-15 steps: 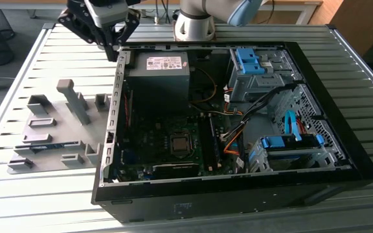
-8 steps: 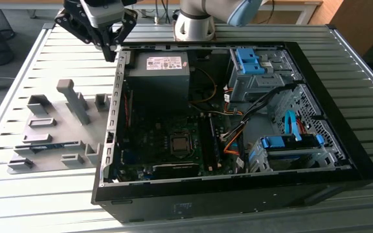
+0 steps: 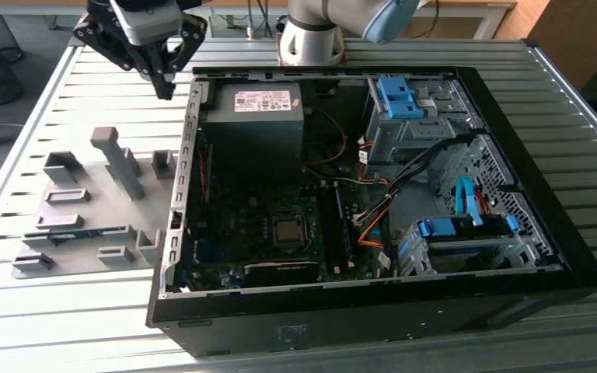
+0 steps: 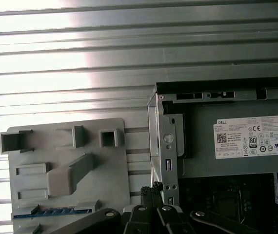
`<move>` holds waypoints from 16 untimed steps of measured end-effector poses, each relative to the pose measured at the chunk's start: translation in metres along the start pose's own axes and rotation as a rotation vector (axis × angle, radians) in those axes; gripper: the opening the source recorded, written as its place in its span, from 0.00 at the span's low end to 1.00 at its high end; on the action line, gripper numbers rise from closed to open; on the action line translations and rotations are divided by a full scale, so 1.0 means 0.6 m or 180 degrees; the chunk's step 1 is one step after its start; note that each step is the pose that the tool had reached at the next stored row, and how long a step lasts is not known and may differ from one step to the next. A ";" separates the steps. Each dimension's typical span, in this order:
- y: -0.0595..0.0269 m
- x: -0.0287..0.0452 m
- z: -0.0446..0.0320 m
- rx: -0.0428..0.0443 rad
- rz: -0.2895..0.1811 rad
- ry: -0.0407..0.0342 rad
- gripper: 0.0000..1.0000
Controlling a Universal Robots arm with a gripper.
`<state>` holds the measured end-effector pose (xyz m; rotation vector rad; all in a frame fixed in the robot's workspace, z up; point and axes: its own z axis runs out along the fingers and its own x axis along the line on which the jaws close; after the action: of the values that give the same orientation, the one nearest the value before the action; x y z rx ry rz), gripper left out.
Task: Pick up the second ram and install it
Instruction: 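Reach for the second ram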
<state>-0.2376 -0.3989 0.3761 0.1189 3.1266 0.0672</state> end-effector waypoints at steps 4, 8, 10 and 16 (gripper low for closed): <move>-0.002 0.017 0.000 0.0000 0.0000 0.0000 0.11; -0.015 0.030 0.000 0.0000 -0.0001 0.0000 0.11; -0.026 0.034 0.001 0.0000 0.0000 0.0000 0.11; -0.060 0.044 0.001 0.0000 0.0000 0.0000 0.11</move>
<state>-0.2668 -0.4325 0.3737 0.1190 3.1267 0.0672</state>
